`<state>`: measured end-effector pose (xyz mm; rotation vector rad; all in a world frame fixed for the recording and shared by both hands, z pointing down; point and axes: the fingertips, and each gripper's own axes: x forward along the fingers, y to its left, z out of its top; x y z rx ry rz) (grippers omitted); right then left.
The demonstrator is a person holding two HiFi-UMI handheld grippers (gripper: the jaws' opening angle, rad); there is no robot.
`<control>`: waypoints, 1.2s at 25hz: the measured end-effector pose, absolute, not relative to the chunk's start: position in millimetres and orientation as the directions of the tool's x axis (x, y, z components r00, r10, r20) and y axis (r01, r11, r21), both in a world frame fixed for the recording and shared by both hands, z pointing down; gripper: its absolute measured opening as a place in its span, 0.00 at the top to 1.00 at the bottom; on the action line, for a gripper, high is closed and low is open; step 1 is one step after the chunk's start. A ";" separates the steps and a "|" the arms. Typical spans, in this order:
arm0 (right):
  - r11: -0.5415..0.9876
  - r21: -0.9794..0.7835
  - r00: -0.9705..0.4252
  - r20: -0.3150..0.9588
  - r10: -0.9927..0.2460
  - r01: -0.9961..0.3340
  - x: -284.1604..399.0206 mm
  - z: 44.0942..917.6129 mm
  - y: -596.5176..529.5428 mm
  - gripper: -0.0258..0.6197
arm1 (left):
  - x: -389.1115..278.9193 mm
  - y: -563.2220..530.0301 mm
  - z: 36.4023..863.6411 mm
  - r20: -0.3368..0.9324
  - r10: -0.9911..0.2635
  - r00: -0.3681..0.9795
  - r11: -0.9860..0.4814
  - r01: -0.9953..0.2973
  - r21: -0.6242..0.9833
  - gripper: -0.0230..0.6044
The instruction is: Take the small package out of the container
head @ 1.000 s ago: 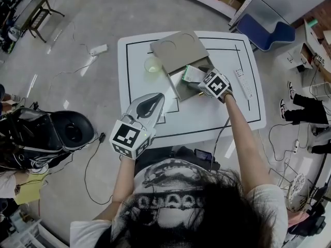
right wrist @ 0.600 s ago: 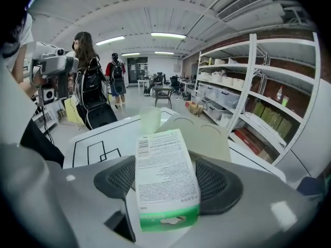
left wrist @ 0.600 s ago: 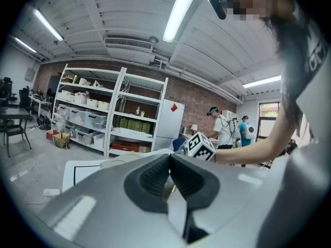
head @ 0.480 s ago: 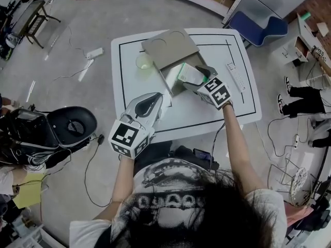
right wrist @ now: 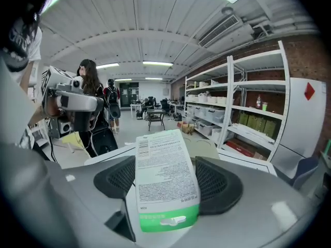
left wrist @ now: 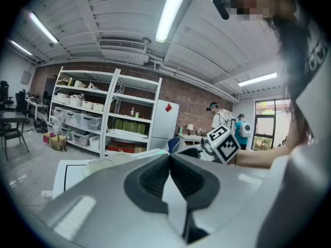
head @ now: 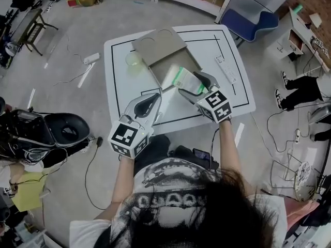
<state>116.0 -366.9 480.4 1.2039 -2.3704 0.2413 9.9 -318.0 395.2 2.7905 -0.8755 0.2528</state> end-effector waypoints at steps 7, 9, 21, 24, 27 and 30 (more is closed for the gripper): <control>0.578 0.019 -0.515 0.433 -0.740 -0.815 130.6 461.9 -305.2 0.38 | 39.1 -275.7 390.1 0.224 -0.534 0.815 -0.813 -0.568 0.130 0.96; 0.575 0.009 -0.518 0.423 -0.744 -0.818 133.7 458.8 -288.1 0.38 | 45.0 -263.0 389.3 0.225 -0.535 0.814 -0.813 -0.569 0.127 0.96; 0.578 -0.029 -0.540 0.397 -0.742 -0.815 158.9 456.2 -190.9 0.38 | 82.8 -177.5 393.9 0.251 -0.536 0.806 -0.806 -0.577 0.132 0.96; 0.581 -0.039 -0.548 0.390 -0.740 -0.813 162.9 457.3 -169.9 0.38 | 88.7 -157.2 398.6 0.261 -0.541 0.800 -0.798 -0.586 0.143 0.96; 0.584 -0.051 -0.556 0.380 -0.739 -0.810 165.0 459.2 -155.6 0.38 | 92.7 -142.5 402.2 0.273 -0.540 0.797 -0.795 -0.589 0.148 0.96; 0.585 -0.066 -0.564 0.375 -0.736 -0.808 165.6 462.7 -145.7 0.38 | 94.2 -132.3 404.7 0.289 -0.540 0.791 -0.793 -0.593 0.141 0.96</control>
